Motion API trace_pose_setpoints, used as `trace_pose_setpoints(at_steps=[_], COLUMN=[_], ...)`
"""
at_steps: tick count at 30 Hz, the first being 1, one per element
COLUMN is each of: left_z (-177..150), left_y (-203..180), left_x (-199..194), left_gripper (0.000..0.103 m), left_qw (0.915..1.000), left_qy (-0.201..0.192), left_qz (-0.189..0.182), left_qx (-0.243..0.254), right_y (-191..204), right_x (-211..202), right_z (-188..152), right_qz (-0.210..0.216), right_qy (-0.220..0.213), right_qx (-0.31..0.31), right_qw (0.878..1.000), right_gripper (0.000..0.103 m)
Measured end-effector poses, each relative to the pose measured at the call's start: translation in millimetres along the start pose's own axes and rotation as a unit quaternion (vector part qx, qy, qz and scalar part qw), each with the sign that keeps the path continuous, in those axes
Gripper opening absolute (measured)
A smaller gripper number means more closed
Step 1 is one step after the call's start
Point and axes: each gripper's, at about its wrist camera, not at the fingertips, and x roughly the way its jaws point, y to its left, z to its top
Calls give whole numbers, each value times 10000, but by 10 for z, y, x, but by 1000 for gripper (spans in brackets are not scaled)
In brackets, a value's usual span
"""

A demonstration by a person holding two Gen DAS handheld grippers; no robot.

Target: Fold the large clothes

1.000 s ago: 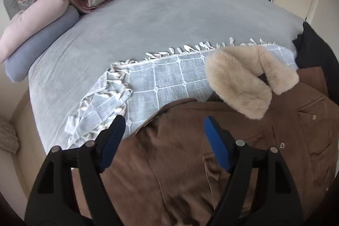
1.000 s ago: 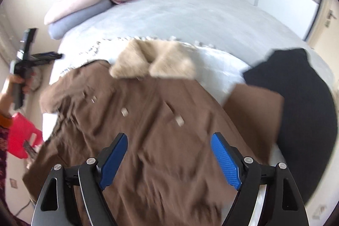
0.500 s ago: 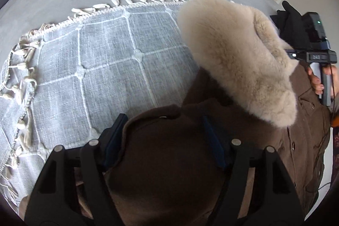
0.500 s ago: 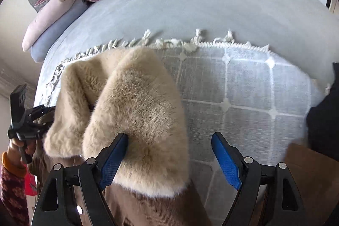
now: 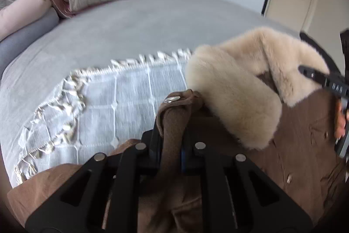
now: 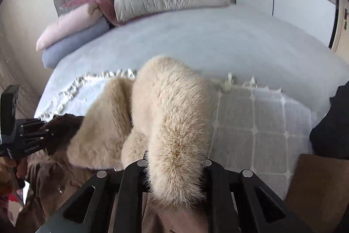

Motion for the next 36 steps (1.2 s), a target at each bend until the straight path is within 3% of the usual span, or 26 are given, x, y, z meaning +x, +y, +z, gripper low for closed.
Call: trace_pose_setpoints(at_steps=[1,3,6,7,8,9,10,12,13,18,22,26,28,32,36], left_z=[50,116,4,-88,-180,-228,-220,-198,-183,-95,-26,-12,-23,-129,-428], left_y=[30,64,15,6,-5,-52,-110,-172,-183,-149,-206,-400,-552,-925,-1236], left_x=[-33,124,743,928,1041,1045,984,871,795,339,-172,-572,-721,-937,-957], left_gripper=[15,15,25,32,36,38,48,67,68,75,82,85,85,88,90], left_qw=[9996,9989,9982,9961,9939,9942,9941,9940,9943,9975,9995,9991,9986,9966,9920], left_qy=[-242,-318,397,667,877,807,693,656,614,557,280,274,377,532,592], left_qz=[16,69,377,529,638,713,827,846,819,435,-39,-281,-377,-629,-1046], left_qx=[-166,-334,-241,-243,-176,-61,66,243,296,97,-122,-152,-45,-37,-398], right_y=[-4,-114,-269,-284,-308,-350,-367,-429,-470,-483,-759,-1086,-1357,-1949,-2315], right_x=[-54,-11,448,733,941,1110,1106,1022,995,500,-132,-943,-1157,-1473,-1535], right_z=[23,50,-38,-143,-245,-372,-407,-377,-361,-281,-102,-23,-148,-626,-1246], right_qz=[-104,-237,-529,-796,-970,-1103,-1079,-1224,-1258,-1018,-897,-1124,-1284,-1523,-1325], right_qy=[-204,-442,-131,257,636,925,782,744,781,840,681,584,698,1271,1733], right_qx=[-5,213,479,397,381,412,433,558,557,383,467,611,834,1677,2524], right_qw=[9997,9985,9974,9957,9925,9887,9901,9881,9874,9905,9925,9901,9857,9657,9427], right_gripper=[15,15,20,22,32,41,43,56,64,65,69,76,77,77,77])
